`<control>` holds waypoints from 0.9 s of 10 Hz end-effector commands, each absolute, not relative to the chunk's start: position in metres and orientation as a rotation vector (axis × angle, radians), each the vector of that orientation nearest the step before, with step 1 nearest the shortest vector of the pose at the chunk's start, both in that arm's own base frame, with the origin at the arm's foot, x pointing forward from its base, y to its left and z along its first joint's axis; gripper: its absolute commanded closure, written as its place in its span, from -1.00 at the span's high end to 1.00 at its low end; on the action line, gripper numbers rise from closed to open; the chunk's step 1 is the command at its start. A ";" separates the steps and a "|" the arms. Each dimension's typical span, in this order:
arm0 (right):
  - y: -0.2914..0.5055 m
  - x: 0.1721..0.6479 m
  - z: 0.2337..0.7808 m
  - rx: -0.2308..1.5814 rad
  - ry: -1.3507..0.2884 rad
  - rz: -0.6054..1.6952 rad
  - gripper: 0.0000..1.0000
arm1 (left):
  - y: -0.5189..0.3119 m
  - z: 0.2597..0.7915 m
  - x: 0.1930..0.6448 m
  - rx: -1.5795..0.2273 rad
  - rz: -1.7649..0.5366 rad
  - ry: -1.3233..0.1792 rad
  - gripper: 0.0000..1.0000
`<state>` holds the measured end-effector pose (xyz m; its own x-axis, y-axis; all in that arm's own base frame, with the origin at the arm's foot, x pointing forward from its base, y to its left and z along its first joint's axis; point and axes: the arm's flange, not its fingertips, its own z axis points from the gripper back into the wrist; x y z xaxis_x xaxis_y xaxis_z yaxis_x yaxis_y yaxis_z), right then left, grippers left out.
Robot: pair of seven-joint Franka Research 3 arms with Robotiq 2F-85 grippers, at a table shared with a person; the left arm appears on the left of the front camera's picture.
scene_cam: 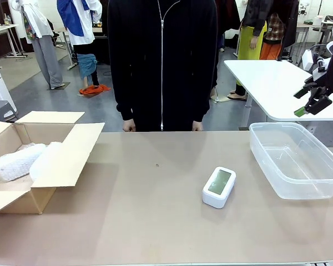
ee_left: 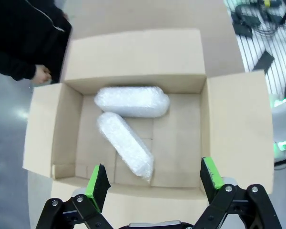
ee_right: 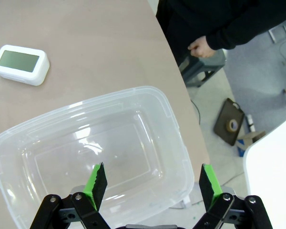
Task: Separate and place wrapped and unwrapped clocks.
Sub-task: Pick up the Digital clock indicated by the person.
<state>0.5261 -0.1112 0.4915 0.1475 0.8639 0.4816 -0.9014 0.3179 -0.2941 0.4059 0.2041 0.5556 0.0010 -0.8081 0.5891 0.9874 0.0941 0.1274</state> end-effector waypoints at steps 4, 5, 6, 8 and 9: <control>-0.111 0.526 0.491 0.071 -0.639 1.277 1.00 | 0.213 0.554 0.408 -0.395 -1.432 -0.653 1.00; -0.111 0.526 0.491 0.071 -0.639 1.277 1.00 | 0.213 0.554 0.408 -0.395 -1.432 -0.653 1.00; -0.111 0.526 0.491 0.071 -0.639 1.277 1.00 | 0.213 0.554 0.408 -0.395 -1.432 -0.653 1.00; -0.111 0.526 0.491 0.071 -0.639 1.277 1.00 | 0.213 0.554 0.408 -0.395 -1.432 -0.653 1.00; -0.111 0.526 0.491 0.071 -0.639 1.277 1.00 | 0.213 0.554 0.408 -0.395 -1.432 -0.653 1.00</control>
<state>0.5261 -0.1111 0.4915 0.1474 0.8639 0.4816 -0.9014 0.3178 -0.2941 0.4136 0.2121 0.5559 0.0366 -0.7745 0.6315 0.9826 0.1432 0.1186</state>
